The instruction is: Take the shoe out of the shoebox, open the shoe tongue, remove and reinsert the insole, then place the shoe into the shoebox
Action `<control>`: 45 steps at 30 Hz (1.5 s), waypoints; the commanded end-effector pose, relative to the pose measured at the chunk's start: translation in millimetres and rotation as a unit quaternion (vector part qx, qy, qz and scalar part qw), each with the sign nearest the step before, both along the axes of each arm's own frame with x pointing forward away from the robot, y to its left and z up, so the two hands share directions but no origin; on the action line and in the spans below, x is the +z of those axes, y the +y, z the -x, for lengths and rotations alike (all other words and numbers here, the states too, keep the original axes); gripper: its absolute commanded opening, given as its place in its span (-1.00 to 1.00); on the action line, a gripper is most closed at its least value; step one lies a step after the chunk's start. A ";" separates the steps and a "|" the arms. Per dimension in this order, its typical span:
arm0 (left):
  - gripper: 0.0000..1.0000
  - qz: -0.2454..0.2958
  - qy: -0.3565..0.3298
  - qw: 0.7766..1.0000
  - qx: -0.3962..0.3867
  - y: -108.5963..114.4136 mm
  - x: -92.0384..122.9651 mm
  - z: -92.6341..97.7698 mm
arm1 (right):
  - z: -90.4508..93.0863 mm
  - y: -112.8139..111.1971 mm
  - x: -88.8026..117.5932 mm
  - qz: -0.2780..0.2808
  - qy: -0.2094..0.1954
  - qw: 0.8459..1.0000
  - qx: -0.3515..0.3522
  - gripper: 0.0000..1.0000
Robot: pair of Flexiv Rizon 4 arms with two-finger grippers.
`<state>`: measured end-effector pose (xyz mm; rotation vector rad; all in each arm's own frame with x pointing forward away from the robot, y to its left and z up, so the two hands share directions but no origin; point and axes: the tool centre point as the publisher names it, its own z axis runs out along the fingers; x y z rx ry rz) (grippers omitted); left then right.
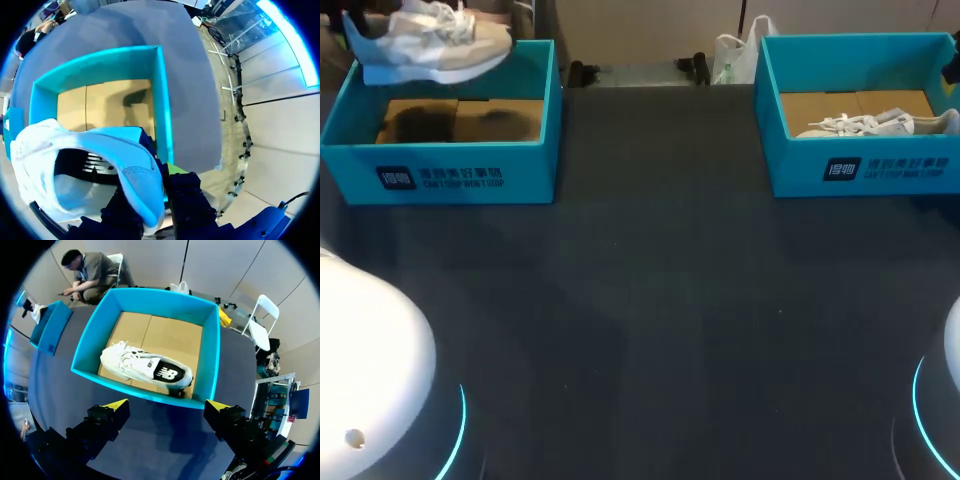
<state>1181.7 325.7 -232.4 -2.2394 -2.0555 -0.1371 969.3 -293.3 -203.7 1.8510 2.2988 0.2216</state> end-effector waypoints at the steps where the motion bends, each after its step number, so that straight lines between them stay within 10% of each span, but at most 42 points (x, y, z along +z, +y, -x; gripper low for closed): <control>1: -1.00 0.018 -0.008 1.000 -0.010 5.9 49.1 18.2 | -0.8 -0.2 -0.1 0.000 0.001 1.000 0.000 1.00; 22: -1.00 0.035 -0.021 0.999 -0.012 11.8 67.4 23.8 | -0.8 -0.2 -0.1 0.000 0.001 1.000 0.000 1.00; 45: -1.00 0.004 -0.027 1.000 -0.008 -55.7 88.1 76.9 | -0.8 -0.2 -0.1 0.000 0.001 1.000 0.000 1.00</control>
